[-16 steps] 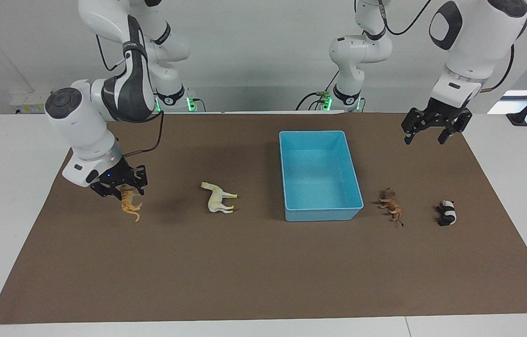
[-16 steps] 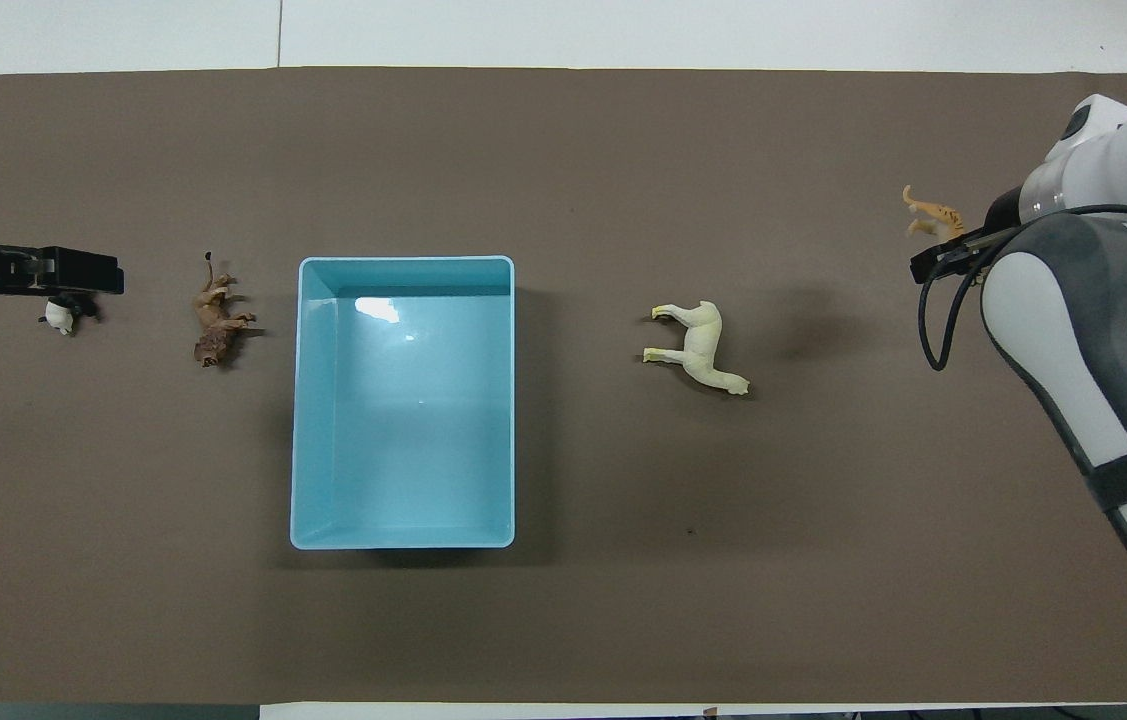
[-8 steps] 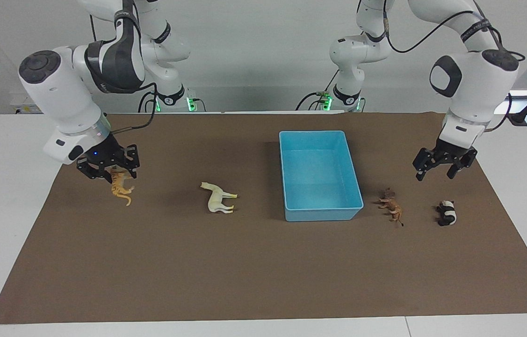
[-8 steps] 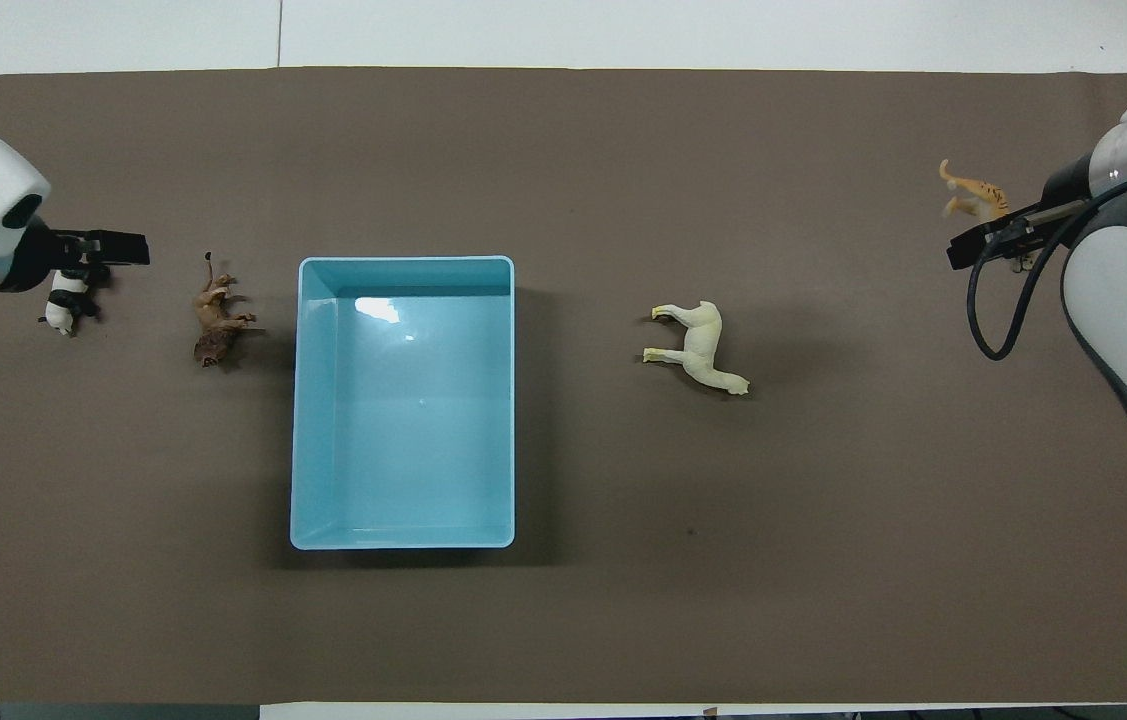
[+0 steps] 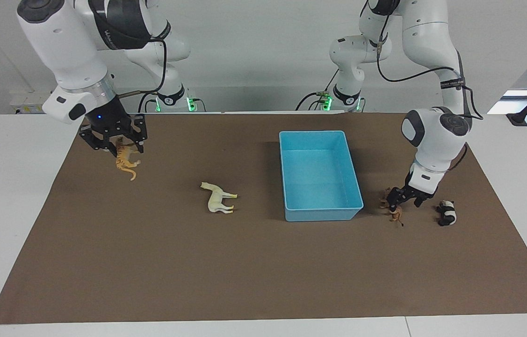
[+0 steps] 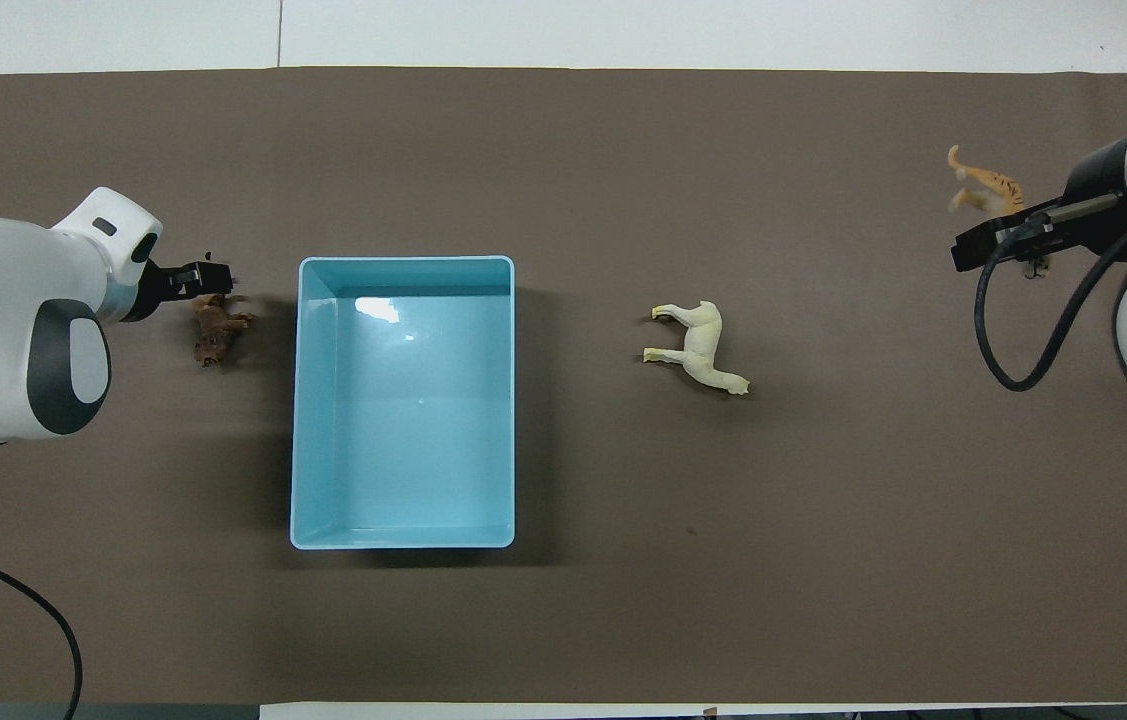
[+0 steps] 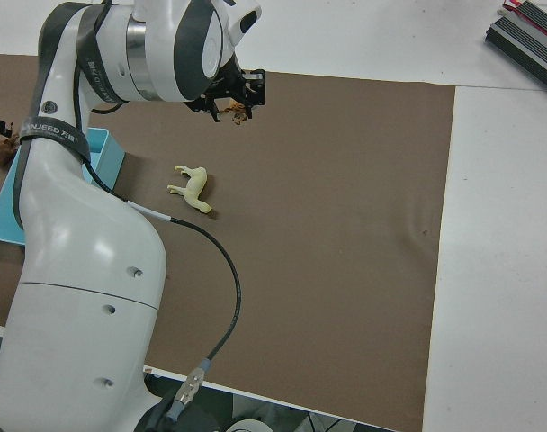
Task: Put all toys into storage box
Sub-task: 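Grasp the brown horse toy with the left gripper and lift it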
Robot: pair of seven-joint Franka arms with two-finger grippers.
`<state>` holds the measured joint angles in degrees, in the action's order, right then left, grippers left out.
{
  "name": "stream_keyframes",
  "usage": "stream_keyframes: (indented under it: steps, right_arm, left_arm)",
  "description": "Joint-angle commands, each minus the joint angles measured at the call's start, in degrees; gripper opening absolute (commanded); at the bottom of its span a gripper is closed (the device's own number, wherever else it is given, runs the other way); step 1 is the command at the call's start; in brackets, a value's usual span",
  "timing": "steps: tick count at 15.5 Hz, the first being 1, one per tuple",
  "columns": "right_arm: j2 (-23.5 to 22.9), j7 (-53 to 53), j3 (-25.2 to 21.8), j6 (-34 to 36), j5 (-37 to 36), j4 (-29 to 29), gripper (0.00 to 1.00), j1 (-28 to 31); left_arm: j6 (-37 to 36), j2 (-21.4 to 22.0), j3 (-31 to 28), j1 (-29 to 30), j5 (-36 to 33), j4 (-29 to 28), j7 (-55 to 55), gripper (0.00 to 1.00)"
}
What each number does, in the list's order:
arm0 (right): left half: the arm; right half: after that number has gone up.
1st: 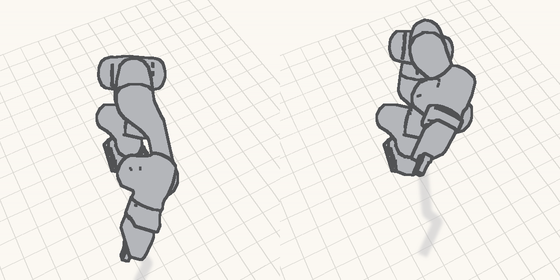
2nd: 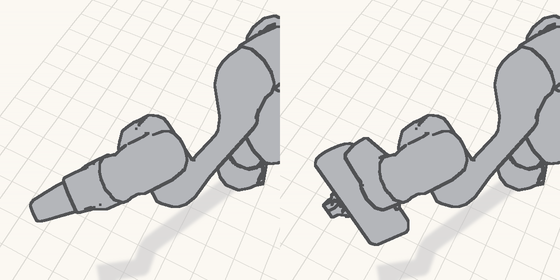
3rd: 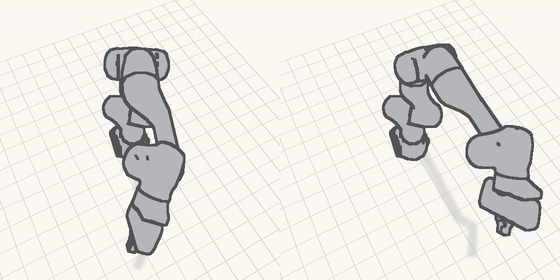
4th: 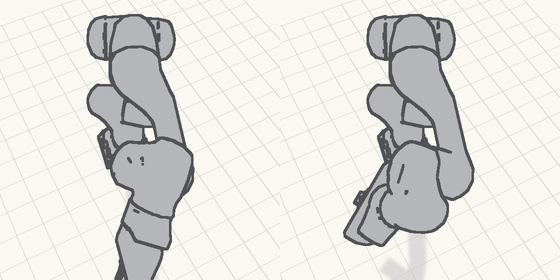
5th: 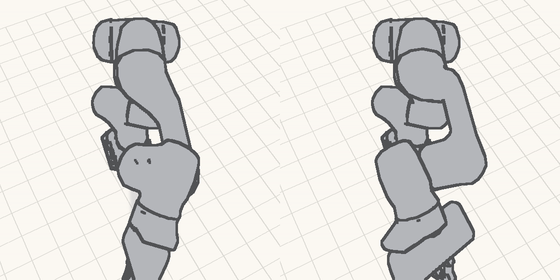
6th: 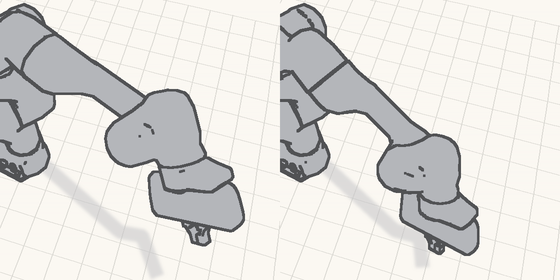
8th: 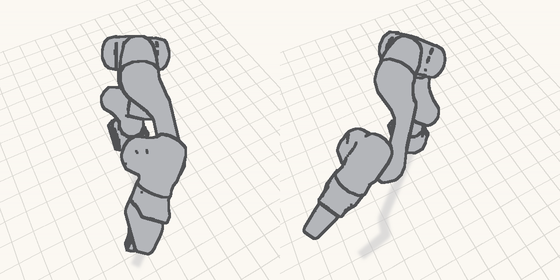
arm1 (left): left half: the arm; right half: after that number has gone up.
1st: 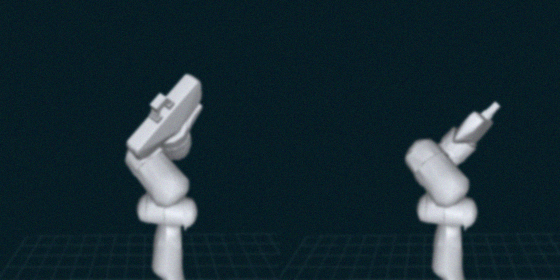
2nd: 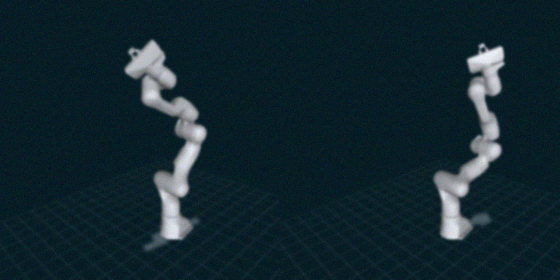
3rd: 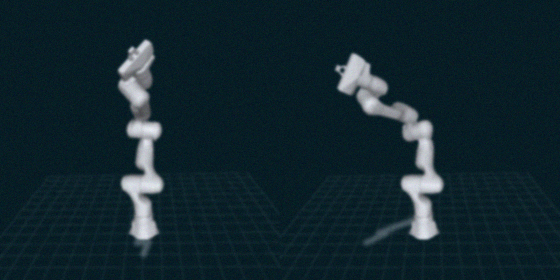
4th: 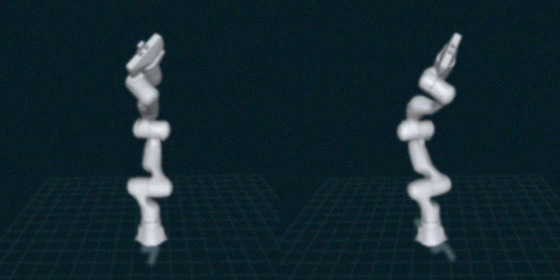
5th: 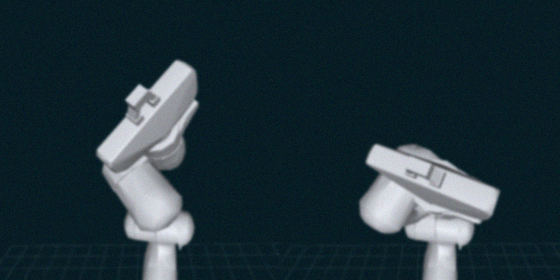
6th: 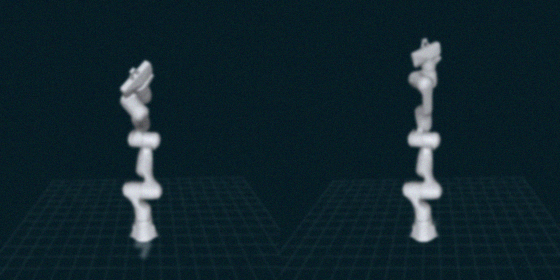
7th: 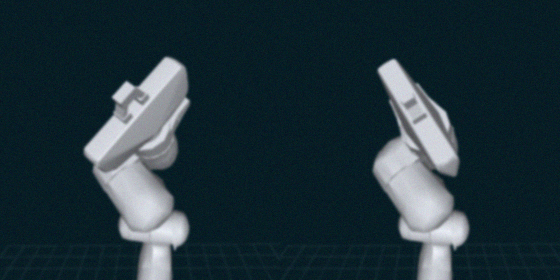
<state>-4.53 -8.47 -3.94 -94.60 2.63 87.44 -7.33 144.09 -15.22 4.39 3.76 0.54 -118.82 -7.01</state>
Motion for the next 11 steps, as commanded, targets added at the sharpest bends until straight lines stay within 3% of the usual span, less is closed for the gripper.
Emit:
stream_keyframes:
  steps: [1, 2, 4, 5, 7, 11]
  right_arm:
    - [1.62, 2.23, -0.19, 2.13, -0.69, -0.43, 0.0, 0.65]
    - [1.71, 2.32, -0.28, 2.66, -0.61, -0.52, 0.0, 0.91]
    - [2.33, 2.32, -0.19, 3.54, -0.61, -0.43, 0.0, 1.09]
    - [2.33, 2.41, -0.19, 3.72, -0.69, -0.43, 0.0, 1.09]
    - [2.33, 2.41, -0.19, 3.72, -0.78, -0.35, 0.0, 1.09]
    - [2.5, 2.67, -0.1, 3.19, -0.78, 0.18, 0.0, 0.39]
  left_arm:
    - [5.05, 0.46, -0.43, -0.68, 0.08, -4.31, -4.13, 1.0]
    - [5.06, 0.02, -0.43, -1.03, 0.08, -4.23, -6.15, 0.95]
    - [4.36, -0.07, -0.43, -1.74, 0.08, -3.96, -6.79, 0.22]
    - [4.18, -0.07, -0.43, -1.74, 0.08, -3.79, -6.61, 0.0]
    - [0.52, 0.19, -0.43, -1.83, 0.08, -1.17, -6.52, 0.0]
    - [-26.08, 0.72, -0.17, -3.23, 0.43, 18.31, -7.58, 0.0]
